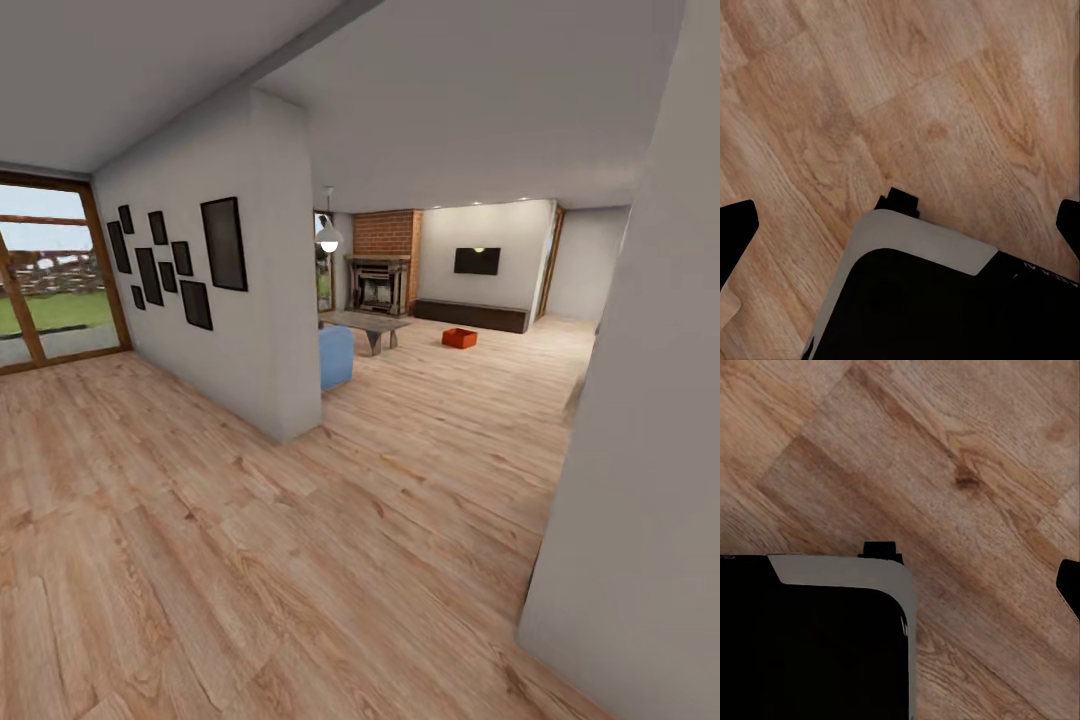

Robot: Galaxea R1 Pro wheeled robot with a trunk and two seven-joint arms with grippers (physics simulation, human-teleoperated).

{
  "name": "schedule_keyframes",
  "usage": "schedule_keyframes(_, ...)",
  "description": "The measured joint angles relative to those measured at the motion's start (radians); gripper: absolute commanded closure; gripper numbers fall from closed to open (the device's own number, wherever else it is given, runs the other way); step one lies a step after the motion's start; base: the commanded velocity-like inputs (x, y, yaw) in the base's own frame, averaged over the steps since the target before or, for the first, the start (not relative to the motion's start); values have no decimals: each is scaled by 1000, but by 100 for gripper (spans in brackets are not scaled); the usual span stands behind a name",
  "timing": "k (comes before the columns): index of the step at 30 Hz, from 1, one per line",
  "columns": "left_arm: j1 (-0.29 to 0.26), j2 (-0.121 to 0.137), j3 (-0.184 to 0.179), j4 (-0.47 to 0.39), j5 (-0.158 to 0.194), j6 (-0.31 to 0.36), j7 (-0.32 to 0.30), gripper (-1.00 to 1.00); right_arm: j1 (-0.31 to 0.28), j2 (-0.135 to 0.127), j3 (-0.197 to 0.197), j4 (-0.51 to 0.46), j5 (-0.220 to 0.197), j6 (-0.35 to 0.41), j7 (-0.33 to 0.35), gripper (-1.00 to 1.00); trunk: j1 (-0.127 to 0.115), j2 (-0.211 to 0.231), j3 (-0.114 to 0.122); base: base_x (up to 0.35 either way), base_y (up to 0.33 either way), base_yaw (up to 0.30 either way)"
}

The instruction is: Move the two storage containers from the living room to the garage. In the garage, place one container on the floor and stack the other container on top of it (either order is fine).

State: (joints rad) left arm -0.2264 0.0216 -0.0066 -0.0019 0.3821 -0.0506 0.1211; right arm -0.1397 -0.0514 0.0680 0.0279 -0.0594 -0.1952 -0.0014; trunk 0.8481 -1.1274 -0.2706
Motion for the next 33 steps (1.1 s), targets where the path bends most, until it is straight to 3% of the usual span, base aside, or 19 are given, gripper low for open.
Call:
schedule_keyframes(23,0,2,0,0,0,4,0,-100,0,-1,0,0,0,0,0,-100,0,0,0,322,0,0)
schedule_keyframes(33,0,1,0,0,0,4,0,-100,0,0,0,0,0,0,0,-100,0,0,0,322,0,-189)
